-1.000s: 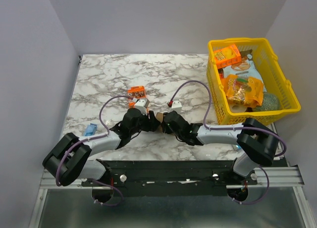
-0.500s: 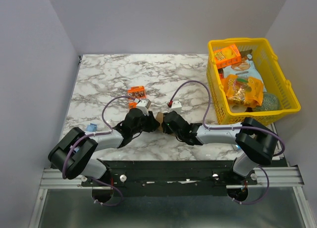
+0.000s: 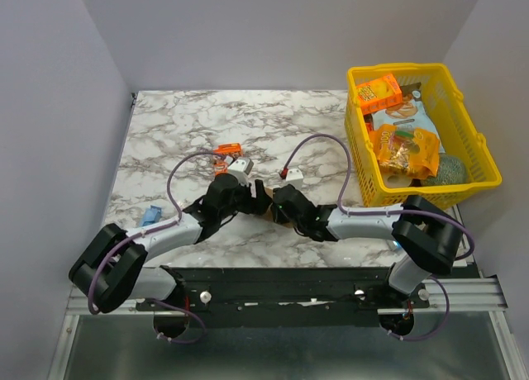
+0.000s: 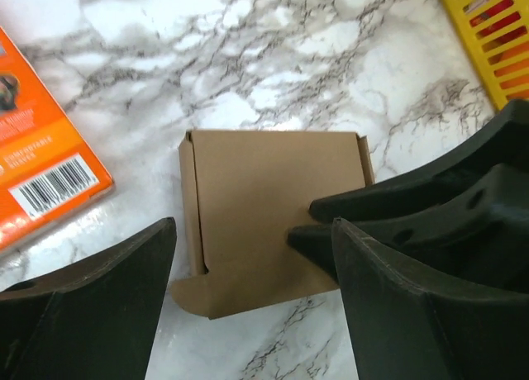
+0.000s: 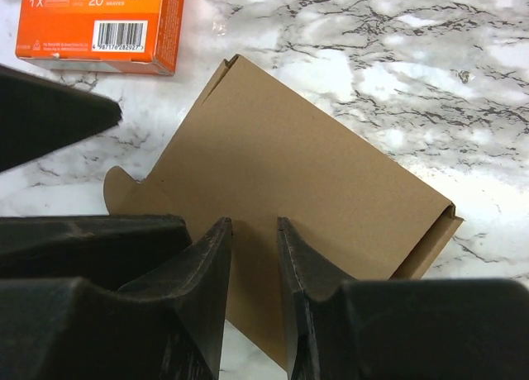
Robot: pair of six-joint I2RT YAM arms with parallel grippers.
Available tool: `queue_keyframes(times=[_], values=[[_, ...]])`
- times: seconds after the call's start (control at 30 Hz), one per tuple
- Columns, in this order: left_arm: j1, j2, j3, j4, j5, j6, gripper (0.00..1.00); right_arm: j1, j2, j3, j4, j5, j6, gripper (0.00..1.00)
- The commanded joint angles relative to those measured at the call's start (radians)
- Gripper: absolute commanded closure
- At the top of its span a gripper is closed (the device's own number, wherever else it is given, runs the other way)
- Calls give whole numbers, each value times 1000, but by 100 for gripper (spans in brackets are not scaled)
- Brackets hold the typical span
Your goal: Fold the paper box
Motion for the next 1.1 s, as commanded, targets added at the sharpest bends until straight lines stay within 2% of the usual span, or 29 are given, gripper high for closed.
queue_keyframes(times=[0.0,0.13,0.33,0.47,0.63,0.9,0.97,1.03,1.07], values=[[4,-53,63,-127,-110,95,13,9,31,-14,-67,-23,12,63],[19,-55,68,-166,-170,76,9,8,34,-11,-67,-26,11,63],[50,-4,76,-109,-75,37,10,8,32,-14,-67,-32,6,63],[88,39,73,-51,-9,13,26,9,29,-15,-68,-30,8,63],[126,114,86,6,74,-4,31,8,40,-8,-67,-37,3,63],[126,175,50,81,145,-20,40,8,46,2,-70,-37,3,63],[126,188,42,81,145,-23,49,8,46,6,-73,-37,3,63],[126,205,37,66,136,-20,53,9,45,6,-74,-35,2,63],[126,208,28,62,129,-17,59,8,43,3,-74,-35,0,63]])
